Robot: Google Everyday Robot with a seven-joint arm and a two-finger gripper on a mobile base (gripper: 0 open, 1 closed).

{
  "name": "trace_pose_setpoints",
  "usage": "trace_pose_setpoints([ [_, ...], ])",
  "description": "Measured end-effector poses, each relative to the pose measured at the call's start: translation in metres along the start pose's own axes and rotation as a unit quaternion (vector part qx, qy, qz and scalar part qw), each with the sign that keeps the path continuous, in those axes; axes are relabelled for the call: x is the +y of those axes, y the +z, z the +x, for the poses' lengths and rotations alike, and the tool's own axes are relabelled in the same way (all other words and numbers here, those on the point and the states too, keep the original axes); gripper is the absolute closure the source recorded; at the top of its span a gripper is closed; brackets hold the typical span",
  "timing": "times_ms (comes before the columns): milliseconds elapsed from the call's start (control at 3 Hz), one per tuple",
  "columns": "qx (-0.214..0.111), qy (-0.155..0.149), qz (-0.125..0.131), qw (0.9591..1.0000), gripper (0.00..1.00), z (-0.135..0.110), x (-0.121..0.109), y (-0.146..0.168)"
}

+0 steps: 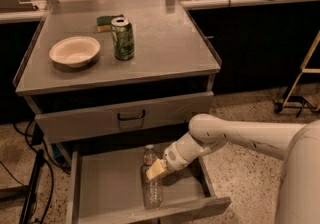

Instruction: Place water bottle into middle drawer

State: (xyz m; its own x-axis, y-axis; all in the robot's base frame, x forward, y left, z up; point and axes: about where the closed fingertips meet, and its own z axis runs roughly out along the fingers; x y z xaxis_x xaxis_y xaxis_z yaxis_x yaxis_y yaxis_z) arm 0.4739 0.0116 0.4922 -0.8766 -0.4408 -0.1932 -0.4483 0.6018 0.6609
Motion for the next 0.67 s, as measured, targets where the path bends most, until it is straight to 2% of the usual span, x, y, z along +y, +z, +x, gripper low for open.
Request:
trace_pose_setpoints([
  [667, 0.024, 0.035, -0.002, 0.9991, 1.00, -0.005, -0.035, 0.033],
])
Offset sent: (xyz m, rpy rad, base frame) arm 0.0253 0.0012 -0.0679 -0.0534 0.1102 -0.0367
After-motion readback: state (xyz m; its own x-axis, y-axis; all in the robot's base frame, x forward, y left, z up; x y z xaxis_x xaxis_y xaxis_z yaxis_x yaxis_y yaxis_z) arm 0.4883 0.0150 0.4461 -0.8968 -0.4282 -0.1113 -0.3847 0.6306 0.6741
